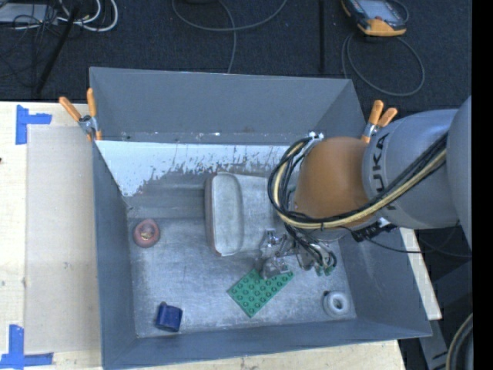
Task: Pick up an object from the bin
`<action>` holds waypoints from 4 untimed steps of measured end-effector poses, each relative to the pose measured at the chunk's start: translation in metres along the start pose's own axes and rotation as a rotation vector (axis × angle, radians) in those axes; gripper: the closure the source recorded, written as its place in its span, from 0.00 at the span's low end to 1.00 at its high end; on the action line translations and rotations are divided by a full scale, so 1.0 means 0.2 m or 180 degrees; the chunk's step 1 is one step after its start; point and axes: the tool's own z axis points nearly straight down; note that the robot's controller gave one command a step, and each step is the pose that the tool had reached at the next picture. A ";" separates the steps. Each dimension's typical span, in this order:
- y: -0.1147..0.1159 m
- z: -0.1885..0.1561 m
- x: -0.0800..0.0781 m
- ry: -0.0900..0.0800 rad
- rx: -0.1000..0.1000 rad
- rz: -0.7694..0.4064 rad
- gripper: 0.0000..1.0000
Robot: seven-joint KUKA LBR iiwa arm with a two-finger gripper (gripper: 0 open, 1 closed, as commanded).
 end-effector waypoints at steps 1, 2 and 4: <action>0.00 0.00 0.01 0.0014 -0.0001 0.0002 0.00; 0.00 0.00 0.00 -0.0001 -0.0001 0.0004 1.00; 0.00 0.00 0.00 -0.0001 -0.0001 0.0006 1.00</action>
Offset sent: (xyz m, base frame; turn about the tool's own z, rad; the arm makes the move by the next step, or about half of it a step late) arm 0.0000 0.0000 0.0000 0.0000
